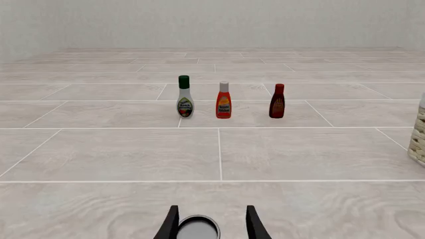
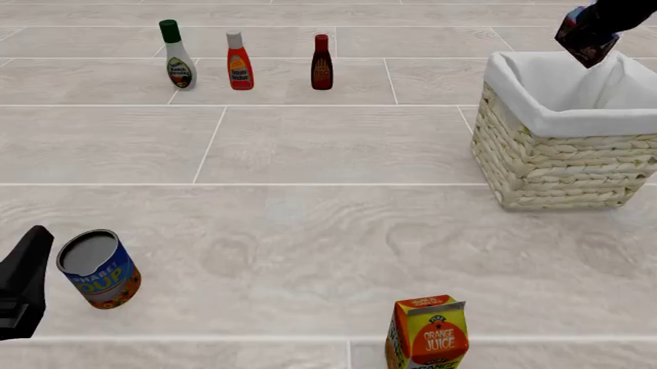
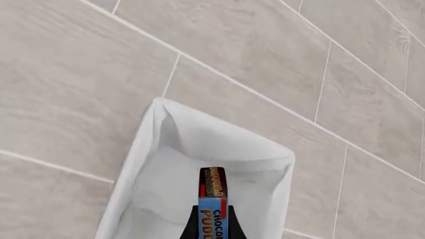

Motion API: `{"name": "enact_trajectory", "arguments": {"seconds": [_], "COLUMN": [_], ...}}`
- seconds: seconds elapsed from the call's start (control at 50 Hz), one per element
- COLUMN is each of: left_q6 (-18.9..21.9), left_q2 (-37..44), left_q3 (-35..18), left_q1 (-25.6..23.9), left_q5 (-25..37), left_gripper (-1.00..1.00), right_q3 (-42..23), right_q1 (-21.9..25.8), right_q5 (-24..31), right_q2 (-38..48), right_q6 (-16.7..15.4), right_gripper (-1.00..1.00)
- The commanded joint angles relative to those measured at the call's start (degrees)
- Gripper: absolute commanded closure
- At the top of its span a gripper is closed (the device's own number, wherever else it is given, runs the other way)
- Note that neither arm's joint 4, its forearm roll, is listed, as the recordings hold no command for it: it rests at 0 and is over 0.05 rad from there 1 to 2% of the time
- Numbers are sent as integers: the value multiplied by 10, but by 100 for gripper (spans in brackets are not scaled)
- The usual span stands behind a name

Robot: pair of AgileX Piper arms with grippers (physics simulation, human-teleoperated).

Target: Pick the chocolate pudding and place it in the basket.

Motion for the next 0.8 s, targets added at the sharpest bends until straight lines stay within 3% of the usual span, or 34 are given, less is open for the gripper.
{"name": "enact_trajectory", "arguments": {"seconds": [0.02, 0.8], "left_q6": [0, 0], "left_q2": [-4, -4], "left_q3": [2, 2], "left_q1": [1, 1], "left_q5": [2, 2], "left_gripper": [-100, -100], "right_q3": [16, 66], "right_q1": [-11, -20], "right_q5": [-16, -49], "right_q2": [10, 30], "right_q6": [-5, -18], "right_gripper": [100, 100]}}
